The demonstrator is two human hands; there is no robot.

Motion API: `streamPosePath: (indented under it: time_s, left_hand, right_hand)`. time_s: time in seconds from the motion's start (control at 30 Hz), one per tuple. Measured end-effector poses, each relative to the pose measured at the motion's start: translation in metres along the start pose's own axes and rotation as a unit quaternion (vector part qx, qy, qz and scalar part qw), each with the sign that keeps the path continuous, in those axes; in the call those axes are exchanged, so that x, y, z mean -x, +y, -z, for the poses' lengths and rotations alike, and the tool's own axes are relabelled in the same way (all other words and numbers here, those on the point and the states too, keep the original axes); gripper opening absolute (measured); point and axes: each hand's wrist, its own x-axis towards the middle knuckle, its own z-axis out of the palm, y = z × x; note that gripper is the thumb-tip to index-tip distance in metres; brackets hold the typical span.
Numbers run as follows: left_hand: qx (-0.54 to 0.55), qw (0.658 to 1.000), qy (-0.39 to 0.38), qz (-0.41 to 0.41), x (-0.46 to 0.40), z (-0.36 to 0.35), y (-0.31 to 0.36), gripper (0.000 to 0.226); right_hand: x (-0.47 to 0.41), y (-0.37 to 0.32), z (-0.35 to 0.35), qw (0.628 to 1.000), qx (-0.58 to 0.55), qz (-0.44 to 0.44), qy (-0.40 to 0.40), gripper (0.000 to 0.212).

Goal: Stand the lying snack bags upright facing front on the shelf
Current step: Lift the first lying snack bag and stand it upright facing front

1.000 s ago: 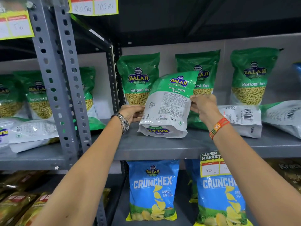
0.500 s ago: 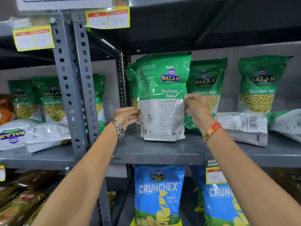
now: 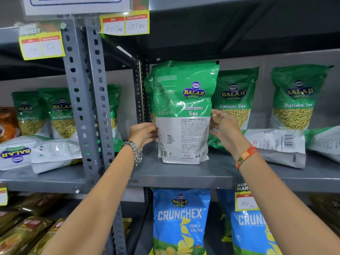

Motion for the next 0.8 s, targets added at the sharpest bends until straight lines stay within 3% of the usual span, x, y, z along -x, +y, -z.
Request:
streamPosePath:
  time_s: [0.2, 0.27, 0.33, 0.43, 0.53, 0.63, 0.8]
  left_hand:
    - [-0.064, 0.992, 0.104, -0.038, 0.004, -0.01, 0.001, 0.026]
    - [-0.106, 0.976, 0.158, -0.105, 0.011, -0.013, 0.001, 0.01]
    - [-0.154, 0.948, 0.205, -0.187, 0.021, -0.016, -0.001, 0.018]
    - [-0.137, 0.952, 0.12, -0.245, 0.036, -0.024, -0.004, 0.019]
    - [-0.146, 0.964, 0.036, -0.221, 0.05, -0.036, -0.008, 0.074]
    - [-0.203, 0.948, 0.038, -0.241, 0.057, -0.043, -0.015, 0.112]
    - [-0.177, 0.957, 0.025, -0.228, 0.059, -0.044, -0.021, 0.104]
  right_hand:
    - [0.001, -0.003, 0.001, 0.998, 0.064, -0.001, -0.022, 0.032]
    - [0.003, -0.003, 0.001, 0.996, 0.078, -0.011, -0.036, 0.036]
    - [0.004, -0.005, 0.002, 0.994, 0.089, -0.034, -0.051, 0.039]
    - [0.006, -0.008, 0.004, 0.989, 0.107, -0.065, -0.085, 0.04]
    - [0.008, -0.011, 0.009, 0.985, 0.095, -0.085, -0.113, 0.039]
    - [0.011, -0.011, 0.015, 0.985, 0.057, -0.101, -0.129, 0.034]
    - [0.015, -0.003, 0.01, 0.982, 0.066, -0.068, -0.166, 0.025]
